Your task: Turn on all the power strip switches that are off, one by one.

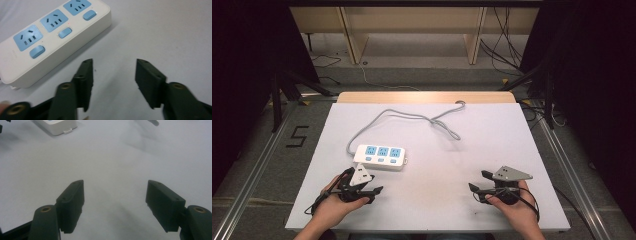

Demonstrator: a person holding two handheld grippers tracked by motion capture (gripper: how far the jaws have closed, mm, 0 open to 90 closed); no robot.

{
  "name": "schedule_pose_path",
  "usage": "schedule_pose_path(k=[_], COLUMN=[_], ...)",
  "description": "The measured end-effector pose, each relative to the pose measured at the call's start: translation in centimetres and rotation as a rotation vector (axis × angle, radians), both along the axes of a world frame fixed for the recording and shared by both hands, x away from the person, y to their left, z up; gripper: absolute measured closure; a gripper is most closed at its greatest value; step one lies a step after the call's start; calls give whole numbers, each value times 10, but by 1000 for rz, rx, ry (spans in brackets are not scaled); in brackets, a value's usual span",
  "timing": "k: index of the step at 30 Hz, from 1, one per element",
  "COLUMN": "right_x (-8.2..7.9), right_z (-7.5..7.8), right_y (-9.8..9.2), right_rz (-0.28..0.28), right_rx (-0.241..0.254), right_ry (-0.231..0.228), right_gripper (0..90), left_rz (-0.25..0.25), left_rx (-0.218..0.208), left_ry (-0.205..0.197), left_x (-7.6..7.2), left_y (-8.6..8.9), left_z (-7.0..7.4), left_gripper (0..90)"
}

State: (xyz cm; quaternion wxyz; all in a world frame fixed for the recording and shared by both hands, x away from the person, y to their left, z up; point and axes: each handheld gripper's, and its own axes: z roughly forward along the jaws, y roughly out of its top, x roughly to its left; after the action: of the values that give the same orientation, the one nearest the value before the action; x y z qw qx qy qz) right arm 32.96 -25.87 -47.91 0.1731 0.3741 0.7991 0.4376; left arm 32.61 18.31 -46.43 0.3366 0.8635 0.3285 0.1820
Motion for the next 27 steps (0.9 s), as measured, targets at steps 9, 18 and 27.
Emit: schedule_pose_path(k=[9,18,27], right_x=[0,0,0], right_z=[0,0,0], right_y=[0,0,0], right_rz=[2,3,4], right_rx=[-3,-7,-7], right_ry=[-2,-1,-1], right_gripper=[321,321,322], left_rz=[41,74,103], left_rx=[29,27,20], left_ry=[6,5,22], left_x=[3,11,17], left_y=[4,6,9], left_z=[12,16,16], left_gripper=[895,894,895])
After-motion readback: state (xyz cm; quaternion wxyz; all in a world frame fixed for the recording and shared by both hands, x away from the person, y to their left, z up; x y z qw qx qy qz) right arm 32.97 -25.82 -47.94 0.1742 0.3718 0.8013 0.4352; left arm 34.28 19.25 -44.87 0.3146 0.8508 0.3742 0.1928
